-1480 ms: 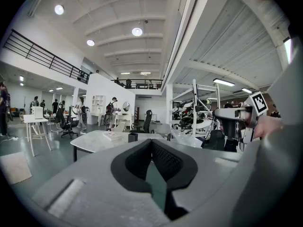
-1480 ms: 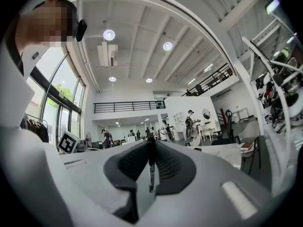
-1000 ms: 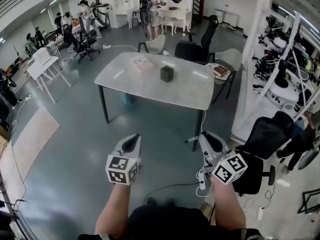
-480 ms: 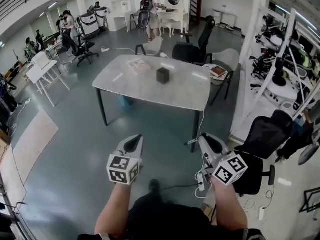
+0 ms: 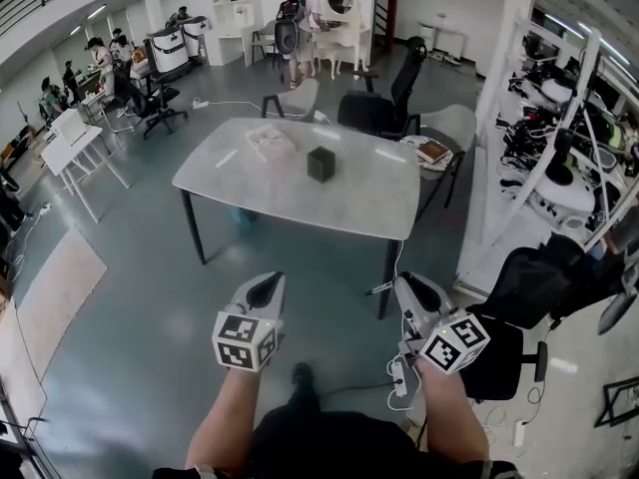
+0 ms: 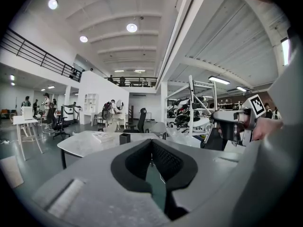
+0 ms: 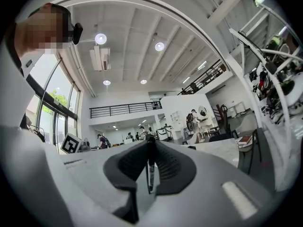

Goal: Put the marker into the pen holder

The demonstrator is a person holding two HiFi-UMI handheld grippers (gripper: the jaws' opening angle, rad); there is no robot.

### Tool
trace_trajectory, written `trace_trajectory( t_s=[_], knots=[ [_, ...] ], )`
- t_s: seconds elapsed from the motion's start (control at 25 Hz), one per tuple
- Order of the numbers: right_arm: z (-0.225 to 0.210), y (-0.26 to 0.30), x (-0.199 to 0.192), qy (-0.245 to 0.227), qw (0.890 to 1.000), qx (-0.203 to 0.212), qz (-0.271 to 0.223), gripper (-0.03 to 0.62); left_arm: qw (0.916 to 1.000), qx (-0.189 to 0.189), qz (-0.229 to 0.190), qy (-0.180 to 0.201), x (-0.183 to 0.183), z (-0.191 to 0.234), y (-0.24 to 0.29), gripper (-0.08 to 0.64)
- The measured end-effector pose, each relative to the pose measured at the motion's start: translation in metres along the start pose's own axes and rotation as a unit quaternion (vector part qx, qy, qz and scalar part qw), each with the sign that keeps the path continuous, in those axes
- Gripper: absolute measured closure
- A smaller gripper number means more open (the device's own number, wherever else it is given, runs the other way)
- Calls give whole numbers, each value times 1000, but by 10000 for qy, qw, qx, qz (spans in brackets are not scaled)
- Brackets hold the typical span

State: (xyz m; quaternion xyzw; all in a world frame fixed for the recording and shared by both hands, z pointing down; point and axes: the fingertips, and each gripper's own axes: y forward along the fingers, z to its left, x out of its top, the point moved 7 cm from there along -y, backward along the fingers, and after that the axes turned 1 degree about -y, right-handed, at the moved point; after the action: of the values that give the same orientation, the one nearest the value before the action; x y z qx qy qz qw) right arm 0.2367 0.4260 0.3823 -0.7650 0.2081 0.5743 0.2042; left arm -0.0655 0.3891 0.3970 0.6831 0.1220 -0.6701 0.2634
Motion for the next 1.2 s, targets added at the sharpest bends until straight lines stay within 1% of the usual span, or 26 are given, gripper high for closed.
trace_trajectory(
  t_s=[0.24, 0.4, 0.64, 0.84, 0.96, 1.2],
  knots=[
    [-23, 76, -20, 186, 9997, 2, 186, 548, 9999, 17, 122, -78, -1, 63, 50, 549],
    [-36, 130, -20, 236, 9994, -88, 256, 548, 9997, -33, 183, -151, 2, 107, 84, 549],
    [-40, 200, -17, 146, 9989, -296, 343, 548, 9994, -182, 232, -200, 6, 170, 119, 549],
    [-41, 240, -20, 95, 9979, -412, 489, 548, 9989, -356, 242, -180, 8, 206, 139, 549],
    [-46, 260, -23, 18, 9971, -429, 621, 548, 9989, -351, 237, -191, 4, 222, 149, 549],
    [-60, 291, -23, 40, 9969, -451, 642, 548, 9986, -304, 312, -298, -4, 245, 169, 549]
  ],
)
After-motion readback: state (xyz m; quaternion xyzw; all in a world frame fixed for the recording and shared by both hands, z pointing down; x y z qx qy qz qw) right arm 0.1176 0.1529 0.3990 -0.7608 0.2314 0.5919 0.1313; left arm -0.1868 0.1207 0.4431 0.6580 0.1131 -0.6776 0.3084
